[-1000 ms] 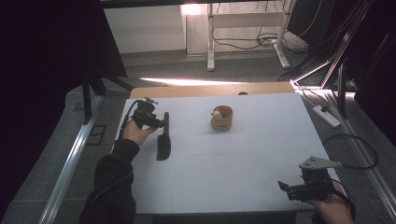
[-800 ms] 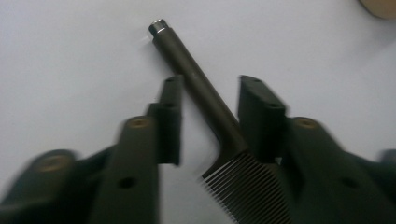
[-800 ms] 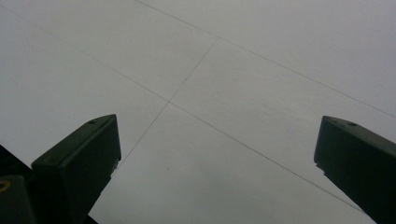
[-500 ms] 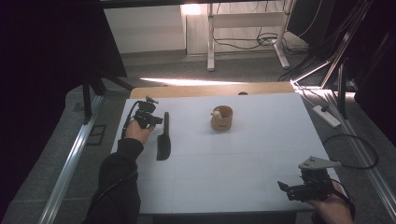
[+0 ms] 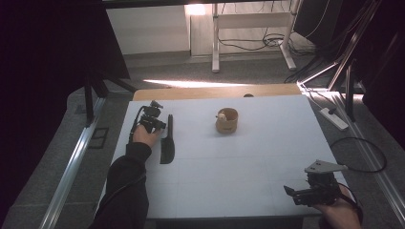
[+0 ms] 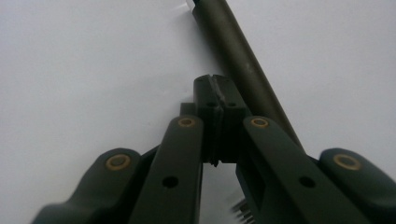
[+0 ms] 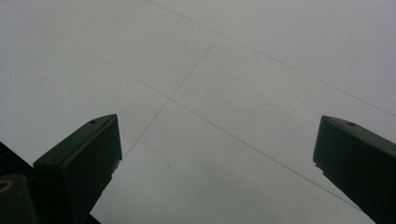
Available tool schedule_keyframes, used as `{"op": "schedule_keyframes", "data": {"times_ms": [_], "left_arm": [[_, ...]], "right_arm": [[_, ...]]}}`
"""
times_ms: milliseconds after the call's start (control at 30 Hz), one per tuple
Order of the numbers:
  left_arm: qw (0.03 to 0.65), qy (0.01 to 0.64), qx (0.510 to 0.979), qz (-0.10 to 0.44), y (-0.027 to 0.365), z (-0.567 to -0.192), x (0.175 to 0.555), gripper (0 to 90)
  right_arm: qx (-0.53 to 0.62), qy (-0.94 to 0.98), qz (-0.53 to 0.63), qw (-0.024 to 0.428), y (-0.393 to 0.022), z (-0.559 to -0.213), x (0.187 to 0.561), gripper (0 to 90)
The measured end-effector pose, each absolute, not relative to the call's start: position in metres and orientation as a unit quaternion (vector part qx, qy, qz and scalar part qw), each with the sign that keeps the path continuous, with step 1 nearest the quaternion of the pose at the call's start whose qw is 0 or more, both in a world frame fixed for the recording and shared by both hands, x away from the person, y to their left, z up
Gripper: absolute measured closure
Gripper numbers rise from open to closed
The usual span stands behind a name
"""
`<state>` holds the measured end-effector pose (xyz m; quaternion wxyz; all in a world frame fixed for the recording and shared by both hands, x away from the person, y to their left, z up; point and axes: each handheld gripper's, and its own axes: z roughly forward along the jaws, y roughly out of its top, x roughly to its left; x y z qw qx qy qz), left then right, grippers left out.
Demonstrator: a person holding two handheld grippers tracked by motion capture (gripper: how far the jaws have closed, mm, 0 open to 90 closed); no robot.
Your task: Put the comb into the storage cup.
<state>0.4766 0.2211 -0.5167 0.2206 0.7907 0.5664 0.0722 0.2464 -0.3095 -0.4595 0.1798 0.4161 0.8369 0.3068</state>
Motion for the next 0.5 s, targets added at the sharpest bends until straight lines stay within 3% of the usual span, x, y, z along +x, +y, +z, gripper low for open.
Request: {"op": "schedule_keyframes", "data": {"times_ms": [500], "left_arm": [[0.233,0.553,0.797,0.061,0.198,-0.519,0.482,88.5]], "right_arm": [[0.413,0.840,0.302,0.179,-0.309,-0.460,0.247,2.1]]}}
